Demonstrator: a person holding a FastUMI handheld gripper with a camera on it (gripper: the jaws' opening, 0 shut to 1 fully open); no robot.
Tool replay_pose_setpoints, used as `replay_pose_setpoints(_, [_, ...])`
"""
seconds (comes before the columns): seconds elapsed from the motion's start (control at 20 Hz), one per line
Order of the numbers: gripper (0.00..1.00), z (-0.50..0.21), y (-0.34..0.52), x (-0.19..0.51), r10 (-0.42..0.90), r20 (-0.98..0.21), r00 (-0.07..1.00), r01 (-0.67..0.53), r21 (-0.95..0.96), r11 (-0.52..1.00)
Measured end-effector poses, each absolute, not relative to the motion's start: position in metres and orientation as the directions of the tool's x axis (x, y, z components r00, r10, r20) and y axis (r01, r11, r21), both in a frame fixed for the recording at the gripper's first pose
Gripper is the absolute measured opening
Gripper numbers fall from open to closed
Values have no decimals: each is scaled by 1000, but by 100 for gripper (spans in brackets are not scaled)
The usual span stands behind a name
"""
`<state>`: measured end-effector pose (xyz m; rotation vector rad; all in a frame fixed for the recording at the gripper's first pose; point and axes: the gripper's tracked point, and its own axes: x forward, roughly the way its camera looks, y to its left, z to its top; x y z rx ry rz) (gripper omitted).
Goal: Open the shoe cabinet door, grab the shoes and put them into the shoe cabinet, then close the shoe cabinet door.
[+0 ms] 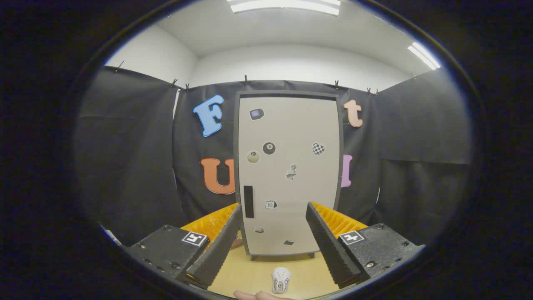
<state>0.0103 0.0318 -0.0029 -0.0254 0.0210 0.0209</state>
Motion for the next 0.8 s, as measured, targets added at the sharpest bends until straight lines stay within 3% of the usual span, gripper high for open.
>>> replay_pose_setpoints(0.4, [100,-28,49,57,56,-52,997,-58,-29,998])
replay_pose_setpoints(0.8, [100,-64,81,178,111,-114,987,-112,-9,994])
